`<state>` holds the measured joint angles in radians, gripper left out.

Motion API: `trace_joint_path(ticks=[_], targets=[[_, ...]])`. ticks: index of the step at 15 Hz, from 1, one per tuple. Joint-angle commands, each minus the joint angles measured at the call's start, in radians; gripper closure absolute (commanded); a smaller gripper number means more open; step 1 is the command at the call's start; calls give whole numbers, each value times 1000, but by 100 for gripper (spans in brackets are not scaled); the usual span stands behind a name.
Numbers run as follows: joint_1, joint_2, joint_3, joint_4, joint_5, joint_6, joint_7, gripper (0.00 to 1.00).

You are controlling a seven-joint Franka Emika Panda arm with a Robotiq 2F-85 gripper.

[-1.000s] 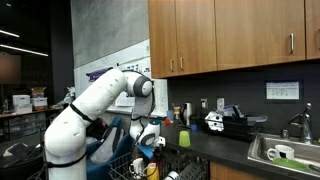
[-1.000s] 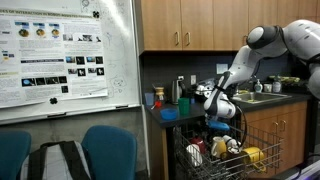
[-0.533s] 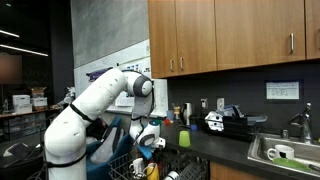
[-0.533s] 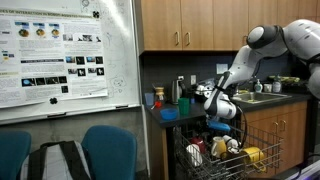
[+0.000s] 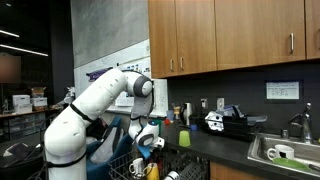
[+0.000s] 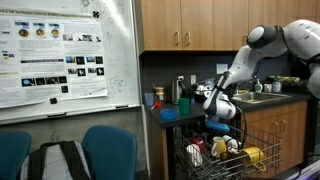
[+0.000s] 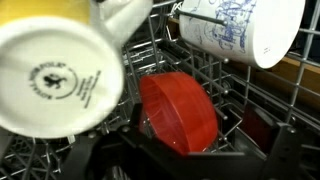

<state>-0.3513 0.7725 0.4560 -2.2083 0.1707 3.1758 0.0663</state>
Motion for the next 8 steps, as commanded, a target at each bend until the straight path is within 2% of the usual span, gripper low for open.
trace_joint_path(ticks=[1, 3, 8], targets=[[-14, 11, 27, -6, 19, 26, 23, 0], [-22, 22, 39, -5, 17, 34, 24, 0], [-30, 73, 48, -4, -14, 139, 28, 0]])
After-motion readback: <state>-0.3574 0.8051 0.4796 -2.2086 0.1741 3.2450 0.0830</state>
